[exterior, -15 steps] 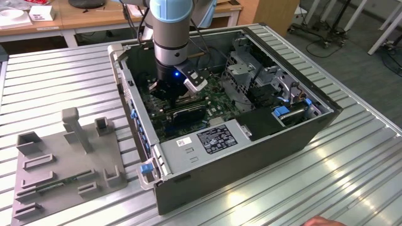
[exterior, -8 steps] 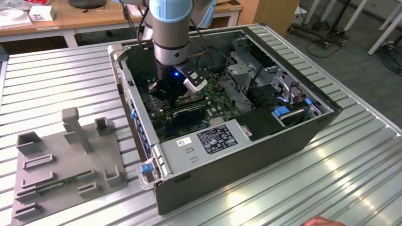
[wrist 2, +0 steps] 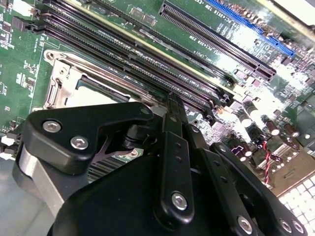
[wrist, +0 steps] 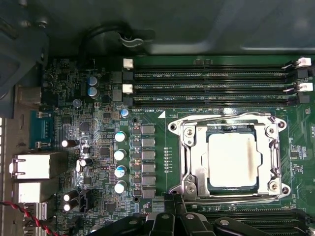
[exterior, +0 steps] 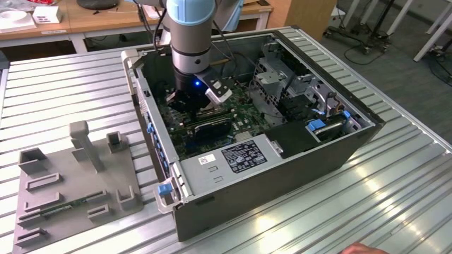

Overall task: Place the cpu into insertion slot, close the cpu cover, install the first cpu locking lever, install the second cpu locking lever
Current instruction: 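Install the second cpu locking lever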

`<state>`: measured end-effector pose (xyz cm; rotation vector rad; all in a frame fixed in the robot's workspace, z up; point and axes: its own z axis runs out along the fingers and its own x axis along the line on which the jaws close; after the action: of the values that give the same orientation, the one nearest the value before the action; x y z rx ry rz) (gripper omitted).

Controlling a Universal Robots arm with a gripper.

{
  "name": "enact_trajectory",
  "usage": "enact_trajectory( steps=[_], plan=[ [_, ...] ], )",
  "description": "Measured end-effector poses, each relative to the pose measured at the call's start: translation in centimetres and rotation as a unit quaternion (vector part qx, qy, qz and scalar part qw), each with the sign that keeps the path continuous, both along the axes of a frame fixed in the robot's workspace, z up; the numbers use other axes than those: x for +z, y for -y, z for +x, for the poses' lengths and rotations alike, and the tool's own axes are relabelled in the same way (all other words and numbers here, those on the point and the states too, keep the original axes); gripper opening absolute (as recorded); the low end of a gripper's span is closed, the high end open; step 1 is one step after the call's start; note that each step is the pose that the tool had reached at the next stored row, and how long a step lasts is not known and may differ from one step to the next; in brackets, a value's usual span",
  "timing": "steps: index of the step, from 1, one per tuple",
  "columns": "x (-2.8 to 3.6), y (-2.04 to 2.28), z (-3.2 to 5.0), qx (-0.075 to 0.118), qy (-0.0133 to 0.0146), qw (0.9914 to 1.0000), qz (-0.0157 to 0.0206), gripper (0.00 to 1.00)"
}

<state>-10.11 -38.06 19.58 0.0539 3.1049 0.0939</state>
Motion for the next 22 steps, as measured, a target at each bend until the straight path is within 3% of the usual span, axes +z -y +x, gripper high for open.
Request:
enact_trajectory(
  steps=[8,22],
  plan=[
    [0.09,-0.01,0.0,0.0,0.0001,1.0,0.0002,0.11],
    [0.91,-0.02,0.05,0.0,0.0001,1.0,0.0009,0.11]
  ],
)
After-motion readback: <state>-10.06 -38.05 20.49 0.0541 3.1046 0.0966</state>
